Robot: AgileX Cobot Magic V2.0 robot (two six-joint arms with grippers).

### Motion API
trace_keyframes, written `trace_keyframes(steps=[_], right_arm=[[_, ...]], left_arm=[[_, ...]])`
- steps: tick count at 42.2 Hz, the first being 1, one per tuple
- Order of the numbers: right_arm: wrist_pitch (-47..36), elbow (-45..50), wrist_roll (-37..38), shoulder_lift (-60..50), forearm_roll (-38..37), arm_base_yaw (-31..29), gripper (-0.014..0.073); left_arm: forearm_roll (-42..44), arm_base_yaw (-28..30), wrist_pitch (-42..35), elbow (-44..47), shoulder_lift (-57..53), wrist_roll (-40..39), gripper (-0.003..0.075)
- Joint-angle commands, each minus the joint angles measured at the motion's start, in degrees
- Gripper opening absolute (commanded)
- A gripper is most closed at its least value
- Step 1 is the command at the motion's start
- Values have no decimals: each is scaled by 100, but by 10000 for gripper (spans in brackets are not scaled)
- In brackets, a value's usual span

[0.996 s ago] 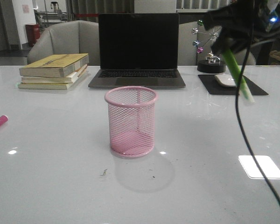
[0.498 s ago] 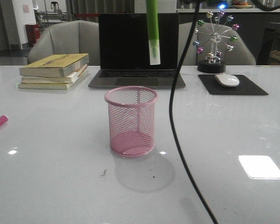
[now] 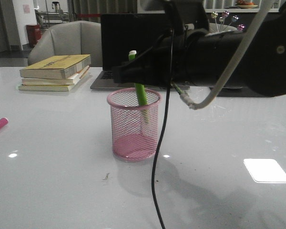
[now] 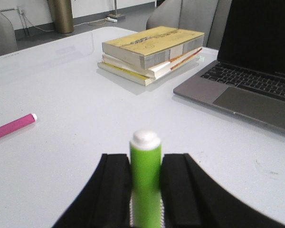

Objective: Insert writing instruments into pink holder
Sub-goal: 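Lower the green marker into the pink holder and open the right gripper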

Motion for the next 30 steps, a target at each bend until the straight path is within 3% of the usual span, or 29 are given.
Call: trace_keyframes(steps=[1, 7, 12, 21, 30], right_arm=[[-580, -133, 97, -228, -86, 8, 404], [-493, -133, 97, -571, -86, 8, 436], [341, -133, 97, -1416, -101, 8, 436], [3565, -133, 56, -3390, -101, -29, 436], [6212, -64, 56, -4827, -451, -29, 436]], left_arm=[[-112, -37, -386, -157, 12, -5, 433], [-112, -37, -386, -157, 12, -5, 433], [-112, -37, -386, -157, 12, -5, 433], [-101, -37, -389, -157, 12, -5, 433], [-101, -37, -389, -157, 12, -5, 433]])
